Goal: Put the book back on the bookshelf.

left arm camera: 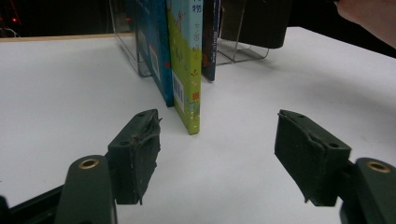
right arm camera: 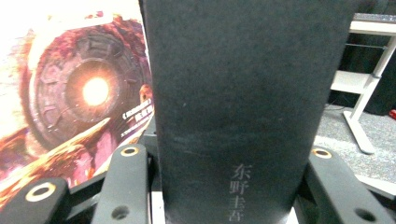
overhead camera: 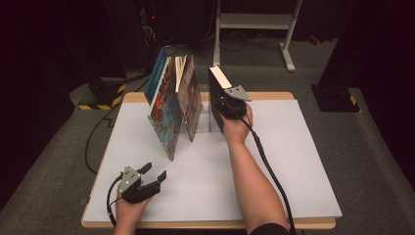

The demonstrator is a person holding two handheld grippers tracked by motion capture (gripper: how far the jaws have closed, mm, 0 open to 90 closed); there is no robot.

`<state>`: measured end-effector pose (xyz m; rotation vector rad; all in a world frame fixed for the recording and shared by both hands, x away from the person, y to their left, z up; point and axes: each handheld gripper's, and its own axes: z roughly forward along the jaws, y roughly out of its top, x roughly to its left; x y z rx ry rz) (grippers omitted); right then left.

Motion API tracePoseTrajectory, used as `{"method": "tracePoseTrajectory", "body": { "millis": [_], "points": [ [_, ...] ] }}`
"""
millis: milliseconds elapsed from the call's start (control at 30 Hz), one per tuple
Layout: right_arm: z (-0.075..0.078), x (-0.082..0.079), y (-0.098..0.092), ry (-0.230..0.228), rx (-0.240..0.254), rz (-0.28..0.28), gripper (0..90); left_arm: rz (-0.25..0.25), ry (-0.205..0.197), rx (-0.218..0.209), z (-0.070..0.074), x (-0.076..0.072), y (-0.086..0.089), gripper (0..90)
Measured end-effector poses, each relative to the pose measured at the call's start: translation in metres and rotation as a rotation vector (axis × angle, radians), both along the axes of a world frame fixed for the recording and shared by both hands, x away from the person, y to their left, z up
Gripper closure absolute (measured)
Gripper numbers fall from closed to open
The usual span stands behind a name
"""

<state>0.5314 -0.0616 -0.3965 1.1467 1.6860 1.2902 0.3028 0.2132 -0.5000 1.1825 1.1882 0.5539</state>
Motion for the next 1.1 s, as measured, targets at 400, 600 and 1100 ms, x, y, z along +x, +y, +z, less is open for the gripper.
{"method": "tracePoseTrajectory", "body": {
  "millis": [400, 600, 1100],
  "points": [
    [-0.011, 0.004, 0.005, -0.012, -0.009, -0.019, 53.4, -0.009, 0.003, 0.006, -0.001, -0.001, -0.003, 31.1],
    [-0.017, -0.002, 0.005, -0.022, -0.013, -0.022, 52.9, -0.015, 0.000, 0.011, 0.000, -0.001, -0.004, 31.1],
    [-0.020, -0.009, 0.005, 0.008, -0.020, -0.024, 51.1, -0.016, -0.004, 0.010, 0.001, -0.001, -0.006, 31.1]
  ]
}}
